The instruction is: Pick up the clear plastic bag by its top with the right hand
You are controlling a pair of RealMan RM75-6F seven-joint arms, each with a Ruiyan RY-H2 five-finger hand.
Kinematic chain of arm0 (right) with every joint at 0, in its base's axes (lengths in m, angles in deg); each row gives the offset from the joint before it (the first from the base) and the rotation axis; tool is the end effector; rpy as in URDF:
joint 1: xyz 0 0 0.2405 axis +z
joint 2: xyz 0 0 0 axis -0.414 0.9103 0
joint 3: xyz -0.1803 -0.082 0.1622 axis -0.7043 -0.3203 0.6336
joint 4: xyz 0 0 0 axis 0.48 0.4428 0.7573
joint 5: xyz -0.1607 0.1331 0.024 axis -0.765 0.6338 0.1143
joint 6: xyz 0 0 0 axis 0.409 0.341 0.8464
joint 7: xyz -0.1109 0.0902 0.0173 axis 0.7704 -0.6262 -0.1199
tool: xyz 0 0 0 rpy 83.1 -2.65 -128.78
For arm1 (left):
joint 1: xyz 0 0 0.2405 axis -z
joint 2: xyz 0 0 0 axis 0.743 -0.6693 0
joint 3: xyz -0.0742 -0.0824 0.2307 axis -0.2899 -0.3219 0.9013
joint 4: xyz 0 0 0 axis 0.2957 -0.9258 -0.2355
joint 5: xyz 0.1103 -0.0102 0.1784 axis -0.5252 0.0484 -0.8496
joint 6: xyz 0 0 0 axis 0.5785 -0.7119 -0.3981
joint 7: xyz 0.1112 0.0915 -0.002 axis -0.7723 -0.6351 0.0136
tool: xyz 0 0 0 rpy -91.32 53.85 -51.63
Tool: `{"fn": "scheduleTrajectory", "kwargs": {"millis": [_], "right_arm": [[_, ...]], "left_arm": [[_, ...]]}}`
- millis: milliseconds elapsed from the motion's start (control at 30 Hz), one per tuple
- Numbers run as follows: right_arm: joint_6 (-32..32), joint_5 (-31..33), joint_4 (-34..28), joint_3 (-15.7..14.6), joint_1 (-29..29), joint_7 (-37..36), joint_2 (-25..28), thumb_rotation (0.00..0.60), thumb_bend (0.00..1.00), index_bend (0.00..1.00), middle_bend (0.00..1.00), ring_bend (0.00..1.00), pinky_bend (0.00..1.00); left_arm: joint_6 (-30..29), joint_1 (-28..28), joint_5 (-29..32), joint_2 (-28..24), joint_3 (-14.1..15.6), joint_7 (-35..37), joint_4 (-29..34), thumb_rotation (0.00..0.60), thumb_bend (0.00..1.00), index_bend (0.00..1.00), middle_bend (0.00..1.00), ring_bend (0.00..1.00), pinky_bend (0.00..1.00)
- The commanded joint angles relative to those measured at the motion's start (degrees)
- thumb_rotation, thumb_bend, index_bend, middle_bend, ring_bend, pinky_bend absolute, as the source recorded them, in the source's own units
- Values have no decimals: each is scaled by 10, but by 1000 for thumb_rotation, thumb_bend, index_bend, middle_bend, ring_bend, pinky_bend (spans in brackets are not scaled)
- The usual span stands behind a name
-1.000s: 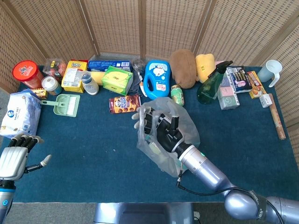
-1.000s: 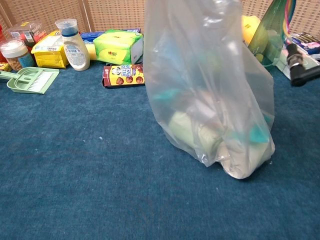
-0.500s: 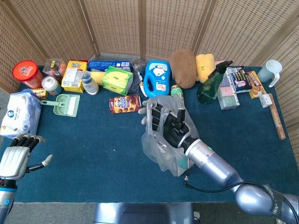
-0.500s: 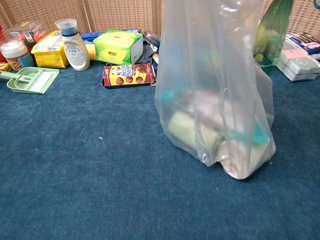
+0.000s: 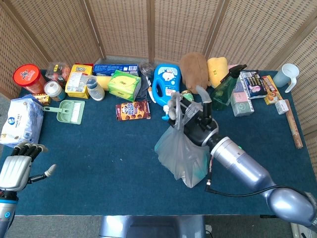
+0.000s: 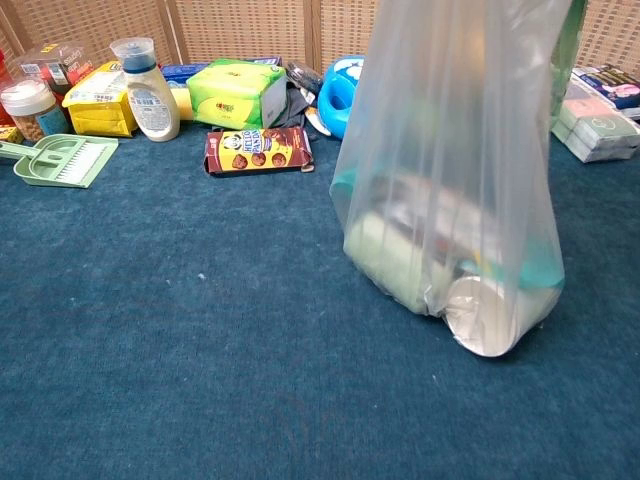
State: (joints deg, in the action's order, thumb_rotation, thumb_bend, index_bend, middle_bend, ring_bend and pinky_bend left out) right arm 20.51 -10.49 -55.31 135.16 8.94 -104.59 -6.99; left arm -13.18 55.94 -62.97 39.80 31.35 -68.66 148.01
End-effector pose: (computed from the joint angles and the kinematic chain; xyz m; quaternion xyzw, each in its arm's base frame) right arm -0.0030 -0.3343 0.1691 -0.0057 0.8566 -0.4530 0.2469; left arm -0.2878 0.1900 0.1342 -0.6329 -0.3778 -0.3649 0.5689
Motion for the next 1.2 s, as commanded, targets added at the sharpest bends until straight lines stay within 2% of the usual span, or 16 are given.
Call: {"fn": "scheduleTrajectory", "kwargs": {"millis": [33, 233, 300, 367, 500, 800, 1000, 1200], "right_arm": [[-20, 14, 11, 27, -23, -16, 10, 228, 420, 477, 572, 672, 778], [-45, 30, 29, 71, -56, -33, 20, 382, 447, 512, 609, 711, 803], [-50, 31, 33, 82, -63, -32, 23, 462, 462, 545, 652, 755, 828], [-57, 33, 36, 91, -70, -31, 26, 514, 475, 570, 686, 792, 844], [-81, 37, 43, 116, -84, -34, 26, 586, 504, 602, 737, 853, 879], [-99, 46, 55, 158, -107, -37, 20, 600, 614, 611, 756, 881, 903], [-120, 51, 59, 190, -133, -36, 11, 600, 616, 612, 758, 884, 905], [-127, 54, 62, 199, -144, -28, 4, 600, 615, 612, 758, 883, 905]], "left_arm": [[-1, 0, 0, 0, -1, -1, 1, 0, 207, 321, 308, 227, 132], [-7, -1, -4, -1, -1, -2, 4, 0, 207, 321, 308, 227, 131], [-10, -3, -7, -1, -1, -2, 5, 0, 208, 321, 308, 227, 131], [-12, -4, -8, -2, 0, -3, 7, 0, 207, 321, 308, 226, 132], [-17, -7, -9, -6, 1, -5, 13, 0, 208, 321, 308, 227, 132], [-21, -11, -10, -13, 2, -10, 20, 0, 207, 321, 308, 227, 131], [-25, -12, -11, -14, 1, -10, 24, 0, 208, 321, 308, 227, 131], [-26, -14, -10, -14, 2, -9, 24, 0, 208, 321, 308, 227, 131]]}}
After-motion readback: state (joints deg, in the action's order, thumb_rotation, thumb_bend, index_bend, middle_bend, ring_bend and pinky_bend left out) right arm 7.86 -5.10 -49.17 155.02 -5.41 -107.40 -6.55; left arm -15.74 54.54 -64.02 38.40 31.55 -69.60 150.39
